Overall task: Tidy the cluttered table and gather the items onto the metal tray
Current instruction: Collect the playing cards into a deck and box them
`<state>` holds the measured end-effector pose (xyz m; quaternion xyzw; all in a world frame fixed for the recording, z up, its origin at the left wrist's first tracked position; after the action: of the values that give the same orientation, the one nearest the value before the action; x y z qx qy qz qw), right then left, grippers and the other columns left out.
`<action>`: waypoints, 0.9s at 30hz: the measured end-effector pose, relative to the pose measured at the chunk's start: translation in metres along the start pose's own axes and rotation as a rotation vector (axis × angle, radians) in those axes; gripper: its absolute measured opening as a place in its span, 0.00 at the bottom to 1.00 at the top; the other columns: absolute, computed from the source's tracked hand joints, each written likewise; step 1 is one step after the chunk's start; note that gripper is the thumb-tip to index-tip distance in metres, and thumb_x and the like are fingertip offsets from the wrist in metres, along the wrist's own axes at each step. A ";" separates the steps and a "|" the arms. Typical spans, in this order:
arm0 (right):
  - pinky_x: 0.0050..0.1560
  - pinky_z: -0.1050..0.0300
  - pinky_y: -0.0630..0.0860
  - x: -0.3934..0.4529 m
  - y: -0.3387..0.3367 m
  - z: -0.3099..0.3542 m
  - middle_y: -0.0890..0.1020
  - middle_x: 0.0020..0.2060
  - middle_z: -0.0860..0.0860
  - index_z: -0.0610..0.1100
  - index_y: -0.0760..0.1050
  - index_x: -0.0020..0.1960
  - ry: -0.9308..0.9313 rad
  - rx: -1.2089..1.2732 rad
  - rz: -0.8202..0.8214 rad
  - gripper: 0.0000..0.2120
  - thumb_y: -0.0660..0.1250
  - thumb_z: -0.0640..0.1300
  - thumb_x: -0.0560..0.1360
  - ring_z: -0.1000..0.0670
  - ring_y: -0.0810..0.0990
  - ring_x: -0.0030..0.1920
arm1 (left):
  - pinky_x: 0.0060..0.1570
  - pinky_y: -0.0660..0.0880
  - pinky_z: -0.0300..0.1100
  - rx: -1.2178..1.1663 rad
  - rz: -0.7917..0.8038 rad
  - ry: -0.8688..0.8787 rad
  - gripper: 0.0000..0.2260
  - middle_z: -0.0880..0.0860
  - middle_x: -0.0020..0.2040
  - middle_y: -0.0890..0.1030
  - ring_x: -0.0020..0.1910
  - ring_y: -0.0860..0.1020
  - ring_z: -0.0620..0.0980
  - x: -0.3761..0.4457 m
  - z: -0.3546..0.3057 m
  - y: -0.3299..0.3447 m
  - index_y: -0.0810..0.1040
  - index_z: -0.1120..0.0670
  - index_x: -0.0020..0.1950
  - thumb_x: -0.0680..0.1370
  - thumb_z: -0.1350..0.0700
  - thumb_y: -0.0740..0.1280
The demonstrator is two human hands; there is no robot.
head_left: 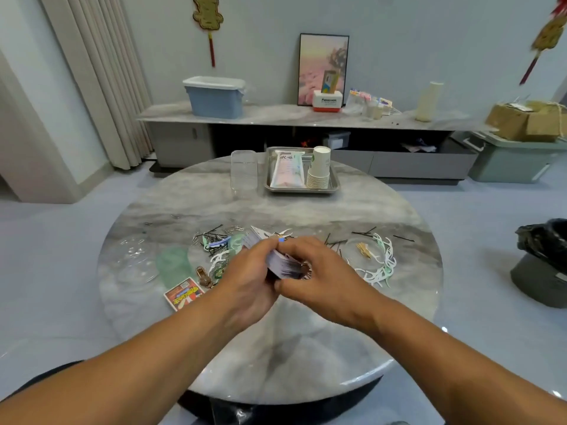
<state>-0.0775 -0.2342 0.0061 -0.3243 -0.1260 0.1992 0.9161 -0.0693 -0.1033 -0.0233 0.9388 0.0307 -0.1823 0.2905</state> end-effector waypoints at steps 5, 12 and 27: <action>0.42 0.65 0.77 0.013 -0.019 0.003 0.87 0.48 0.52 0.48 0.83 0.55 0.270 0.446 -0.069 0.11 0.77 0.46 0.73 0.56 0.84 0.44 | 0.54 0.81 0.53 -0.009 0.027 -0.021 0.13 0.65 0.57 0.84 0.52 0.83 0.61 -0.014 -0.017 -0.016 0.80 0.63 0.60 0.77 0.65 0.66; 0.32 0.64 0.75 0.011 0.014 -0.022 0.84 0.38 0.46 0.46 0.82 0.36 0.542 0.845 -0.064 0.08 0.78 0.48 0.70 0.54 0.78 0.32 | 0.41 0.83 0.45 -0.131 0.087 -0.060 0.14 0.62 0.56 0.85 0.49 0.86 0.57 -0.019 0.005 -0.032 0.86 0.58 0.55 0.70 0.61 0.72; 0.38 0.63 0.79 0.002 0.041 -0.054 0.88 0.48 0.46 0.42 0.85 0.54 0.731 0.725 0.004 0.08 0.74 0.41 0.76 0.55 0.82 0.39 | 0.42 0.82 0.55 0.190 -0.117 -0.084 0.14 0.59 0.48 0.87 0.45 0.86 0.61 -0.007 0.032 -0.065 0.83 0.55 0.56 0.75 0.71 0.70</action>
<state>-0.0682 -0.2337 -0.0616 -0.0346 0.2801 0.1052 0.9536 -0.0969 -0.0666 -0.0800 0.9504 0.0557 -0.2400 0.1900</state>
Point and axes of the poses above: each hand's wrist, its own x-axis towards the middle knuckle, its own y-axis out of the palm, z = x × y, the point moved 2 cm from there along x, towards the middle knuckle
